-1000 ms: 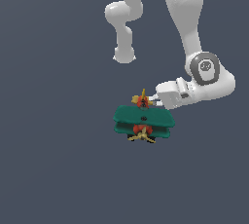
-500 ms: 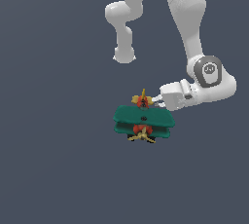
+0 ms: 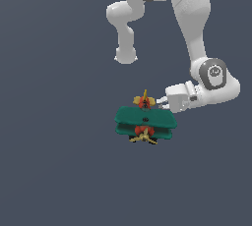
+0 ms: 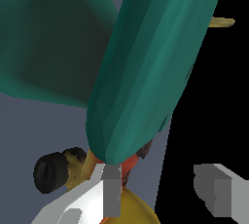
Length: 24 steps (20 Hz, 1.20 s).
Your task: Pick up the object and move it to a goal position.
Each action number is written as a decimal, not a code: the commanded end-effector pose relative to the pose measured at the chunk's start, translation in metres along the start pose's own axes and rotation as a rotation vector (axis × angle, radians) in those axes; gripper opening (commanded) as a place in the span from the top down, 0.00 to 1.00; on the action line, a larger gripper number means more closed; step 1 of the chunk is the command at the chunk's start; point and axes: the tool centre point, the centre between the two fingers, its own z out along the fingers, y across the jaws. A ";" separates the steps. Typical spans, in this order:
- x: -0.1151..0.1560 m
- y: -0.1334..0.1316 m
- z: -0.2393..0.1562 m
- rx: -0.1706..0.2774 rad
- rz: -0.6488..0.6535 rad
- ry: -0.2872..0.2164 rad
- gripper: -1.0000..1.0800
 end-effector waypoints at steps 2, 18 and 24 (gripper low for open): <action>0.000 0.000 -0.001 -0.004 0.002 0.001 0.38; 0.005 -0.001 -0.003 -0.010 0.007 0.020 0.38; 0.005 -0.005 -0.007 -0.034 0.011 0.032 0.38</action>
